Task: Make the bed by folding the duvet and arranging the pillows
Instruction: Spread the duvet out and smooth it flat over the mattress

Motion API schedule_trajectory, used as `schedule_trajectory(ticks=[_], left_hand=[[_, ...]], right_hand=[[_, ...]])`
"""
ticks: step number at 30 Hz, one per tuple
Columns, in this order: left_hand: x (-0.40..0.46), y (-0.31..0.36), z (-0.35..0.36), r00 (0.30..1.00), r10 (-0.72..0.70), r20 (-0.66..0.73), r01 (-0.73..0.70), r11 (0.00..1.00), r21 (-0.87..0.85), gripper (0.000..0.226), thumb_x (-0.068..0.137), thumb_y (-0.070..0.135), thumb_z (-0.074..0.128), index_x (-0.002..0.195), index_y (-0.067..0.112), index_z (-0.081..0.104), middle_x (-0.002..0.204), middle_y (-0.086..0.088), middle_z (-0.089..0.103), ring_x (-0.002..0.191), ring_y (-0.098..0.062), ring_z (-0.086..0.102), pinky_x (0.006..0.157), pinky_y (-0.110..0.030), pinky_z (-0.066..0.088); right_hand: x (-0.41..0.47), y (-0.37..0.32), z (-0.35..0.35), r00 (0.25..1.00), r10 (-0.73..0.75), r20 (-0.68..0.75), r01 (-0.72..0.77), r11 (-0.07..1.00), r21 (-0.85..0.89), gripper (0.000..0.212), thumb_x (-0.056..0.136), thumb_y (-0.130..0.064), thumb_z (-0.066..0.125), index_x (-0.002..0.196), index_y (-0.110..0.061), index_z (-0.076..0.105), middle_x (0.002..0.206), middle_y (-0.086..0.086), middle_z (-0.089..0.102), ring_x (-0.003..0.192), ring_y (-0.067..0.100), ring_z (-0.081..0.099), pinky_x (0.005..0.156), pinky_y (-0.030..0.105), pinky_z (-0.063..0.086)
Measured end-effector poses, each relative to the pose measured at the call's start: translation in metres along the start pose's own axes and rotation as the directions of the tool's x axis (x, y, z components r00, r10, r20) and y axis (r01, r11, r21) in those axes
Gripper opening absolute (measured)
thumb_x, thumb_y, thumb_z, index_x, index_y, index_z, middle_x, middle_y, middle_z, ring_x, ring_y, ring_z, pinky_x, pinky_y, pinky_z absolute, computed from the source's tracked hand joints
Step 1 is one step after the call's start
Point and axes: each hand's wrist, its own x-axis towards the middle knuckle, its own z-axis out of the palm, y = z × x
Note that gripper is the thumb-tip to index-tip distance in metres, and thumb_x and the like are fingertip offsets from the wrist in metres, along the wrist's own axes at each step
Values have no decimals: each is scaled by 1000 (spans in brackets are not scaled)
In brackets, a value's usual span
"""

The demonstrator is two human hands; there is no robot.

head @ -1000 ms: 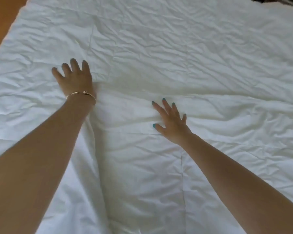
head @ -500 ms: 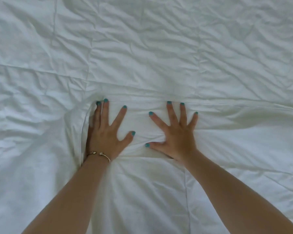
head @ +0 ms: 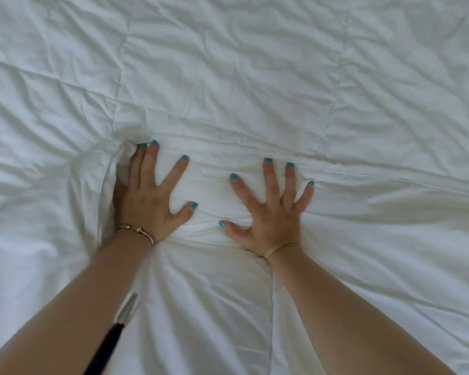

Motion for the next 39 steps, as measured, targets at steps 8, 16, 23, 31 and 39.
schedule_trajectory(ticks=[8,16,23,31,39], left_hand=[[-5,7,-14,1000,-7,-27,12,982,186,71,80,63,44,141,27,45,146,-22,38,135,-38,31,113,-38,-17],[-10,6,-13,999,-29,-13,31,986,167,71,82,65,42,144,32,36,150,-17,34,138,-33,26,111,-50,3],[-5,-3,3,1000,26,-17,-24,998,61,70,84,60,42,144,24,39,148,-25,32,138,-43,23,111,-53,16],[0,-3,-5,996,-7,93,8,1000,-8,71,89,65,30,150,27,27,154,-22,22,143,-39,15,116,-51,7],[-130,15,-118,956,-78,284,57,995,82,54,96,37,33,146,17,35,157,-13,20,147,-29,8,117,-42,-7]], right_hand=[[-4,7,10,996,-51,-78,47,998,-52,78,75,-79,40,144,-45,29,153,13,35,140,42,24,107,69,12],[-4,8,20,990,-79,-113,75,996,-42,74,80,-78,32,146,-43,29,152,12,29,139,43,24,107,68,10],[-3,8,18,994,-73,-80,66,994,-88,79,75,-80,36,145,-44,27,153,10,24,140,41,20,108,67,7],[-1,-9,-10,991,48,126,-15,968,-250,81,79,-81,15,150,-46,-2,162,9,5,146,41,6,110,70,5],[-84,-114,-78,873,204,442,-268,960,86,66,99,-47,34,152,-41,-4,161,8,10,145,35,15,116,52,20]])
